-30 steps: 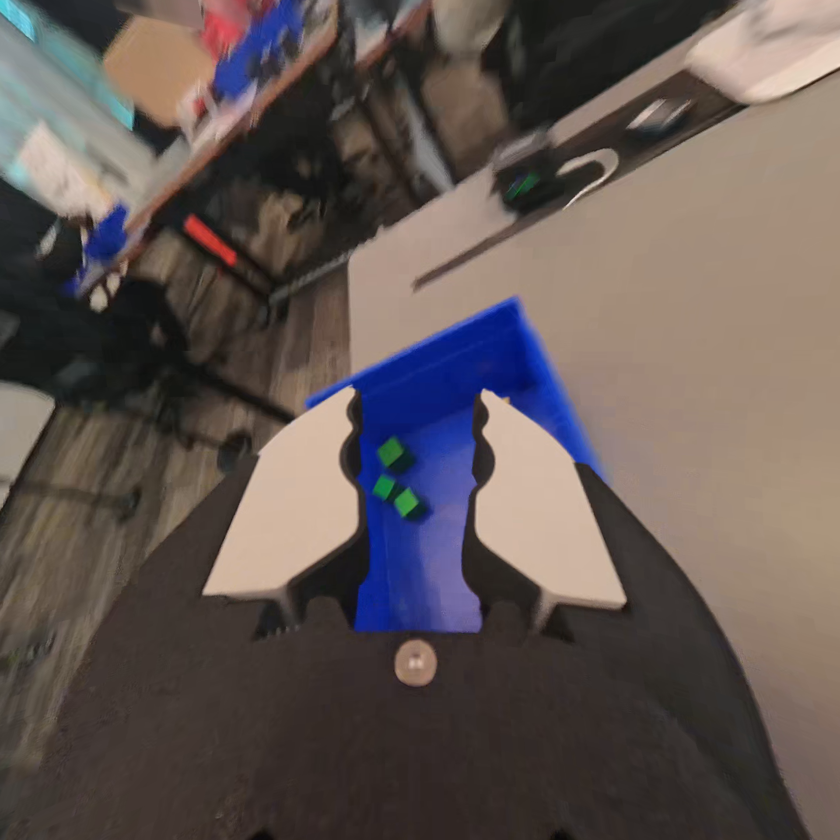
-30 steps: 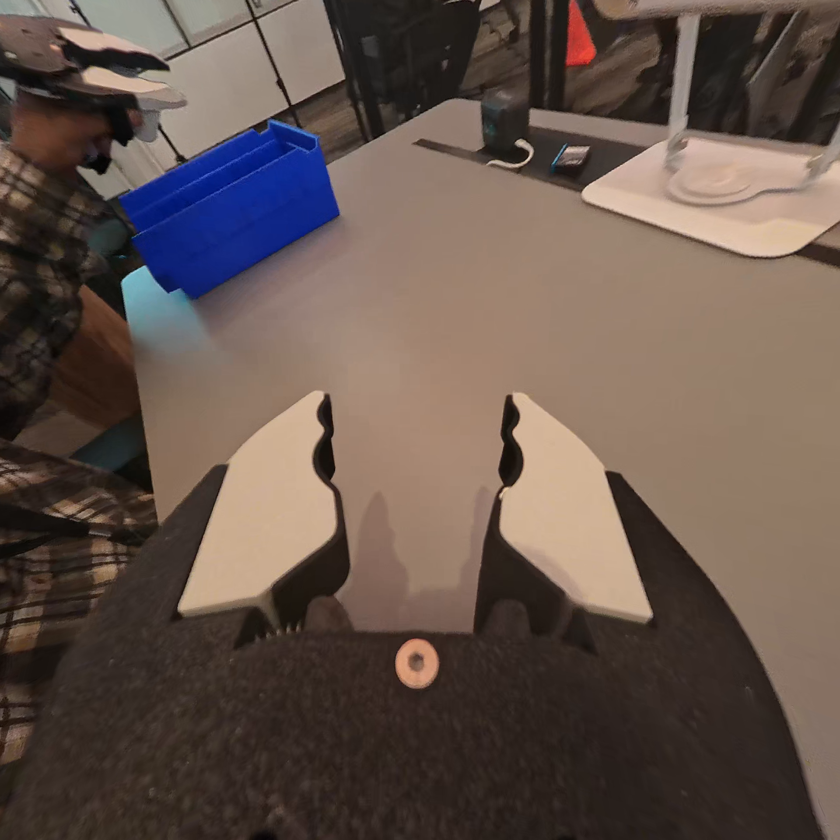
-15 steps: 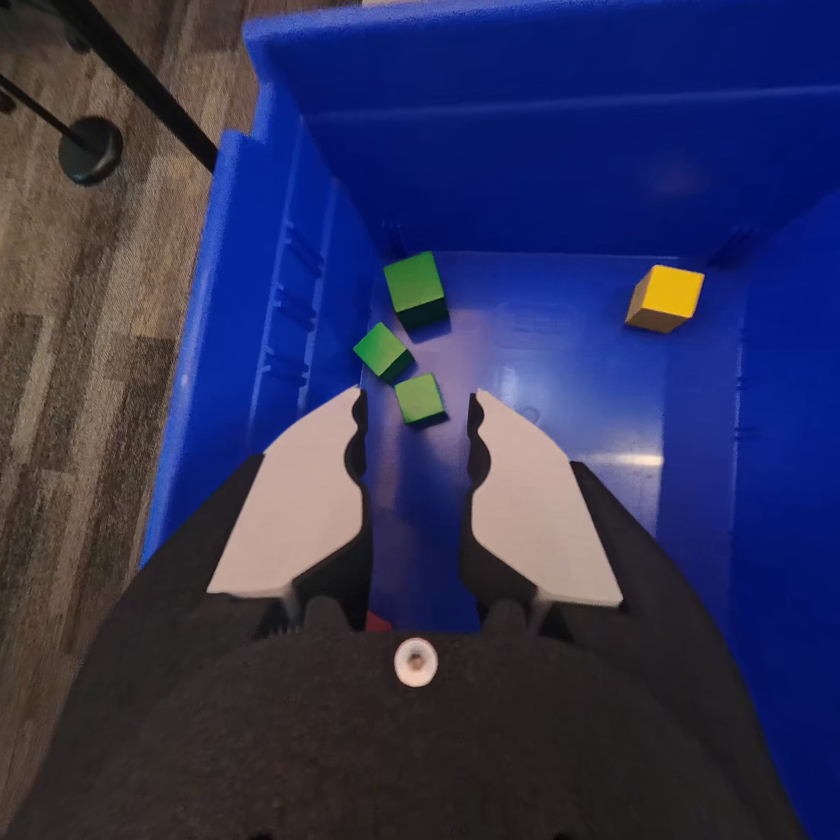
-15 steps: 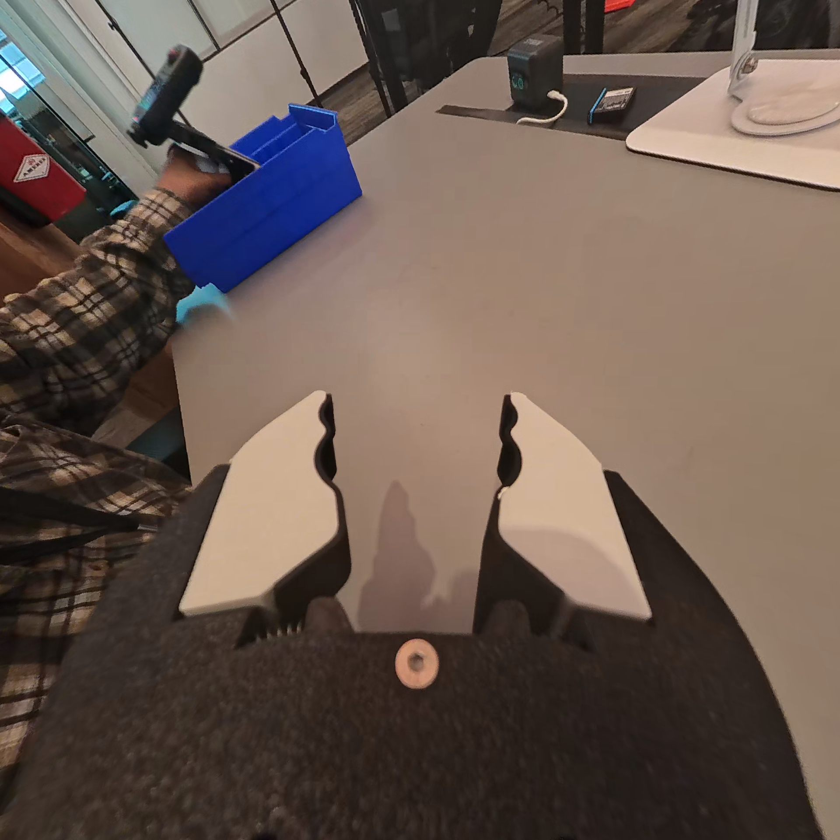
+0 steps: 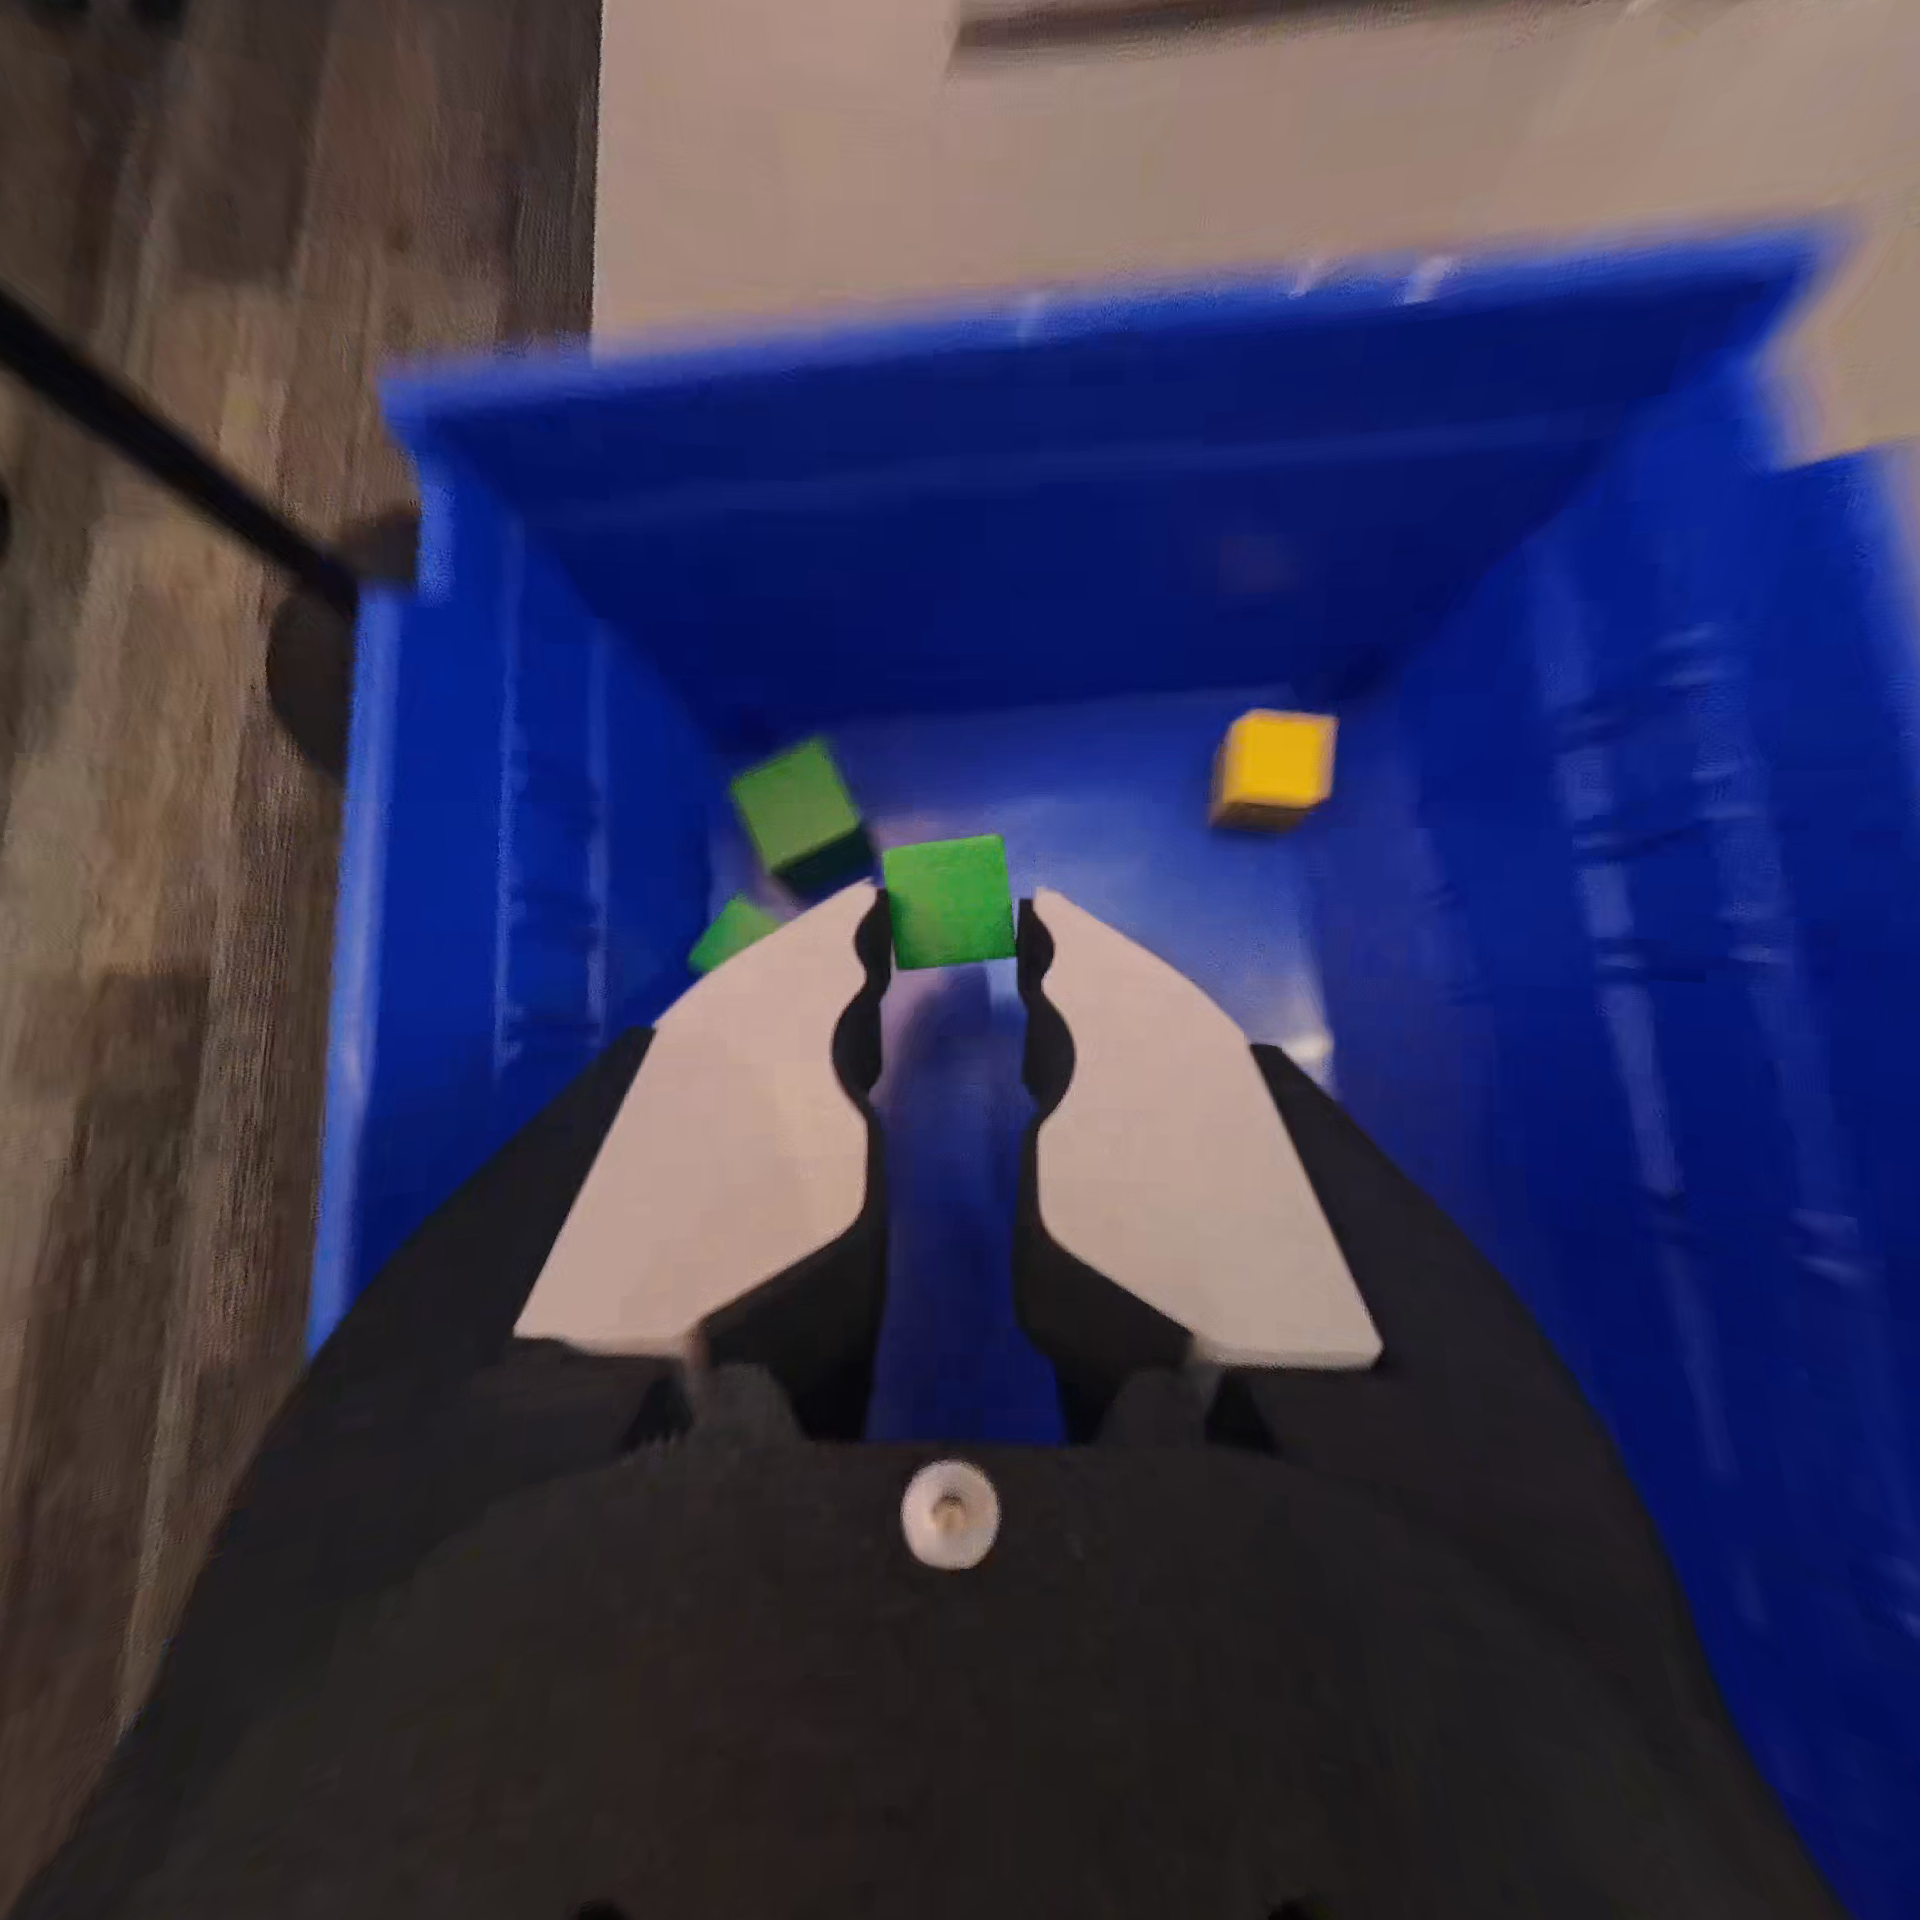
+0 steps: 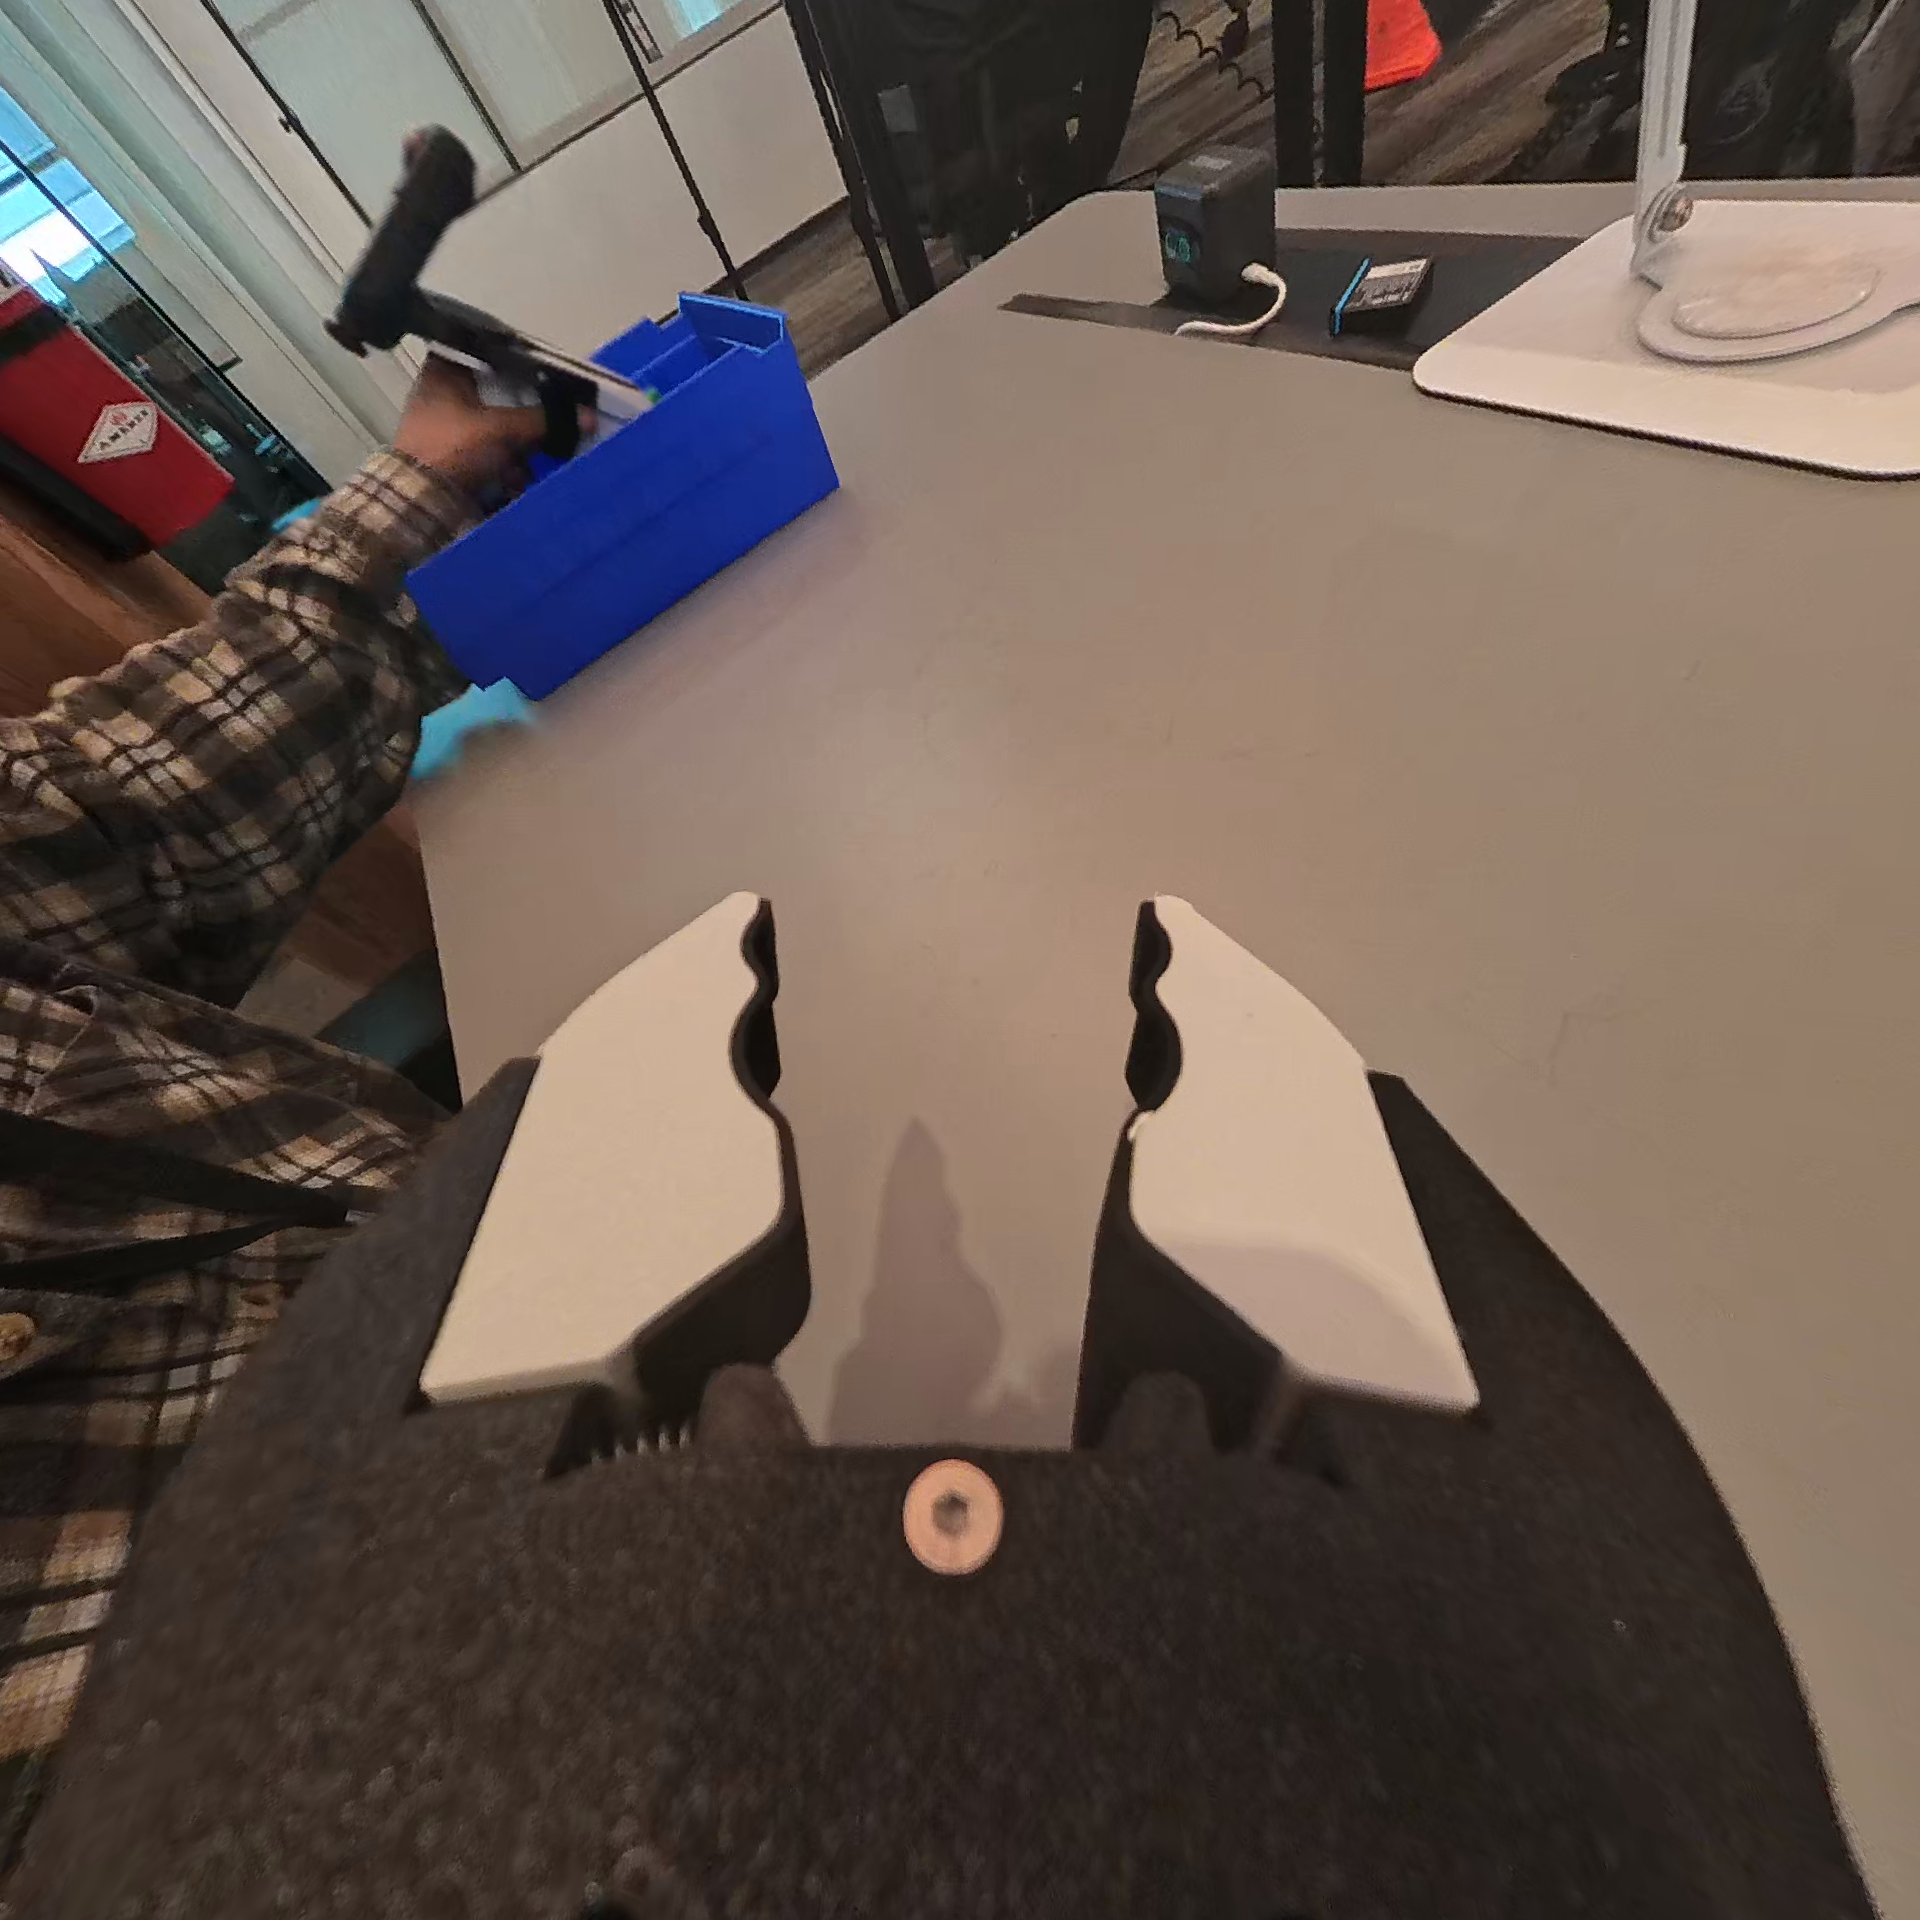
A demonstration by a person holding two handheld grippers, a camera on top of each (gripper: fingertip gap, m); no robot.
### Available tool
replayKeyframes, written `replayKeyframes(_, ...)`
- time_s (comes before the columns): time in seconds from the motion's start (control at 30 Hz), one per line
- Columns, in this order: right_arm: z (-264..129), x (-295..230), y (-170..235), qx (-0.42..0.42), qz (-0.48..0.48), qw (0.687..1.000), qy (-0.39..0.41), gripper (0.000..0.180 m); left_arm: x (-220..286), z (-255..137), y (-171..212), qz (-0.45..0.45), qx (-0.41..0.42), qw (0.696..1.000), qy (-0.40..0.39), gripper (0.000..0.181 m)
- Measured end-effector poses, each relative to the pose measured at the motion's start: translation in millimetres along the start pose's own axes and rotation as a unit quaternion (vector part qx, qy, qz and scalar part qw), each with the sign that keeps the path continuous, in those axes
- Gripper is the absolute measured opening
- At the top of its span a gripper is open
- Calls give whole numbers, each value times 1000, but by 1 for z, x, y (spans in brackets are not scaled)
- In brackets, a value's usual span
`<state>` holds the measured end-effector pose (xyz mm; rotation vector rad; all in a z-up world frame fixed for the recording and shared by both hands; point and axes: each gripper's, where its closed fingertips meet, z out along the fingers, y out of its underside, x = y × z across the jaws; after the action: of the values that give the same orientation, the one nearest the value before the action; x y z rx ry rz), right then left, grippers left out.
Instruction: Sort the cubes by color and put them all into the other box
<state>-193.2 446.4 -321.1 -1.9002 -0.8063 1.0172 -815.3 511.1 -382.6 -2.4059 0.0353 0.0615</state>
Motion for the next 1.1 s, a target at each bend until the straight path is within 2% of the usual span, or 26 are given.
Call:
replayKeyframes(0.13,6,1,-3,4,13,1000,-8,65,65,-55,-63,93,117,987,61,22)
replayKeyframes(0.27,16,-3,-10,2,17,1000,-19,66,167,-98,-93,202,141,961,125,22)
replayKeyframes(0.37,26,-8,-19,2,42,999,-35,66,257,-116,-94,291,153,929,167,22)
replayKeyframes(0.5,42,-21,-30,-4,113,989,-94,66,378,-118,-72,405,168,873,215,22)
replayKeyframes(0.63,53,-38,-33,-26,234,953,-194,66,470,-112,-43,476,184,821,257,22)
replayKeyframes(0.73,57,-42,-26,-51,287,930,-224,63,510,-114,-28,490,185,798,298,22)
replayKeyframes(0.9,62,-45,-15,-79,302,922,-231,58,544,-120,-19,496,195,778,332,22)
replayKeyframes(0.93,61,-48,-16,-78,305,918,-240,51,548,-120,-19,496,195,776,338,22)
replayKeyframes(1.0,58,-53,-19,-75,306,911,-265,22,556,-121,-18,493,197,774,344,22)
replayKeyframes(1.1,52,-49,-18,-80,297,916,-259,22,563,-122,-19,475,208,774,364,22)
